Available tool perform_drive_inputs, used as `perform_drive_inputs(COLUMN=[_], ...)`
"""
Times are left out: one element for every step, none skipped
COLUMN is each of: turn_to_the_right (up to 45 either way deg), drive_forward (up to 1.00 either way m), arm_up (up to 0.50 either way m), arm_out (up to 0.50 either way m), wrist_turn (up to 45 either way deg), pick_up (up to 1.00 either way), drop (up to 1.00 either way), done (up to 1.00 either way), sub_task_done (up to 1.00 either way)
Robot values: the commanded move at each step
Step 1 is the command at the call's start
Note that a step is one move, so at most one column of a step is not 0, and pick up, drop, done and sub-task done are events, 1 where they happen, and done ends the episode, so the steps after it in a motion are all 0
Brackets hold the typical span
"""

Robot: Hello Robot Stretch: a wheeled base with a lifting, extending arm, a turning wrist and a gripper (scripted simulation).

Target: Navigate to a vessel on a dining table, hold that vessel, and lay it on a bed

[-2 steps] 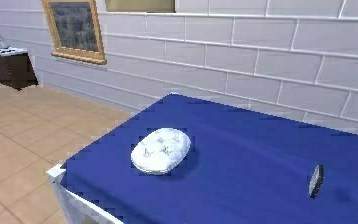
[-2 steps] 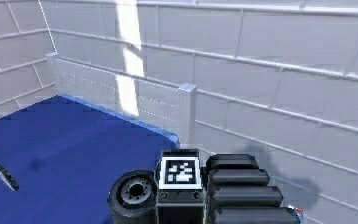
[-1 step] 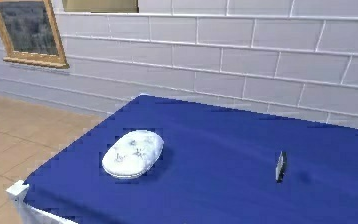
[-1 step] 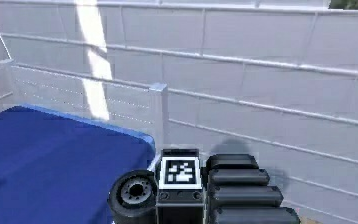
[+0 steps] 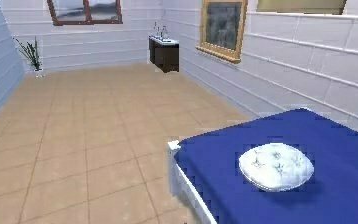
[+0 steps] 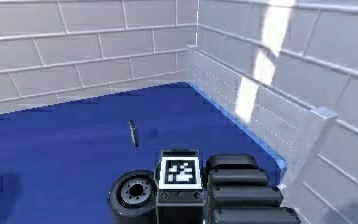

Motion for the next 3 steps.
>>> perform_drive_inputs(turn_to_the_right=[-45.0,-39.0,45.0], drive_forward=[0.0,0.0,0.0], arm_up=[0.0,0.0,0.0], arm_out=[0.0,0.0,0.0], wrist_turn=[0.0,0.0,0.0], pick_up=[0.0,0.0,0.0], drop=[0.0,0.0,0.0], done=[0.0,0.0,0.0], sub_task_done=[0.0,0.0,0.0])
